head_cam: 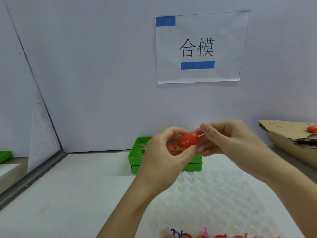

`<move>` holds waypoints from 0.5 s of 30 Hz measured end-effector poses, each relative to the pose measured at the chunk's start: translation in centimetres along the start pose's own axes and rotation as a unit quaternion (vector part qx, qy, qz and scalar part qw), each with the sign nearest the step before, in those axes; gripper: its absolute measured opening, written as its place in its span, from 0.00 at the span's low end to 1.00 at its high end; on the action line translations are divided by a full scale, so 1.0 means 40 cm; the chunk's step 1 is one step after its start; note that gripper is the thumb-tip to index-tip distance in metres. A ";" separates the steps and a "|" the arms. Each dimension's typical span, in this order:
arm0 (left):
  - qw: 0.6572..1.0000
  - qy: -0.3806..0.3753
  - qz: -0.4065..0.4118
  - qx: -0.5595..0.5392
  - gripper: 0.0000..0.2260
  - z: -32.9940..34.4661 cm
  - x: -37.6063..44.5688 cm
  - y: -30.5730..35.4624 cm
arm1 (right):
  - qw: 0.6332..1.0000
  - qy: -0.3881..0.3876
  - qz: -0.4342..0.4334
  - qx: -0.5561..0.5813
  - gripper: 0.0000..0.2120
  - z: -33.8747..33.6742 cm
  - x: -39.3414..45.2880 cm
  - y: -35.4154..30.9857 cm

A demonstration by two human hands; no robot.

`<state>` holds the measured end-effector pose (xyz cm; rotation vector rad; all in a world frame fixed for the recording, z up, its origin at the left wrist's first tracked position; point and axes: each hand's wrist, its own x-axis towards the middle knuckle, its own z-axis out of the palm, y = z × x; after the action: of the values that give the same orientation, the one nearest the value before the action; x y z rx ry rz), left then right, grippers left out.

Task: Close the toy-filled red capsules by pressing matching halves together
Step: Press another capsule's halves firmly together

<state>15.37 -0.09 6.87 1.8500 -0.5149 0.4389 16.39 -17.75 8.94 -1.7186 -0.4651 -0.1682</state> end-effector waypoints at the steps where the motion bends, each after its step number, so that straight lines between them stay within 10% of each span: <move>1: 1.000 0.019 -0.004 0.009 0.08 0.001 0.001 -0.006 | 1.000 0.007 0.004 -0.010 0.17 -0.002 0.000 0.001; 15: 0.963 0.103 0.127 0.215 0.05 0.023 -0.005 -0.022 | 0.996 0.015 -0.042 -0.080 0.05 0.067 -0.007 0.029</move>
<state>15.72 -0.67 5.80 2.1241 -0.5464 0.9691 16.22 -15.37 7.25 -1.8525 -0.5129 -0.2978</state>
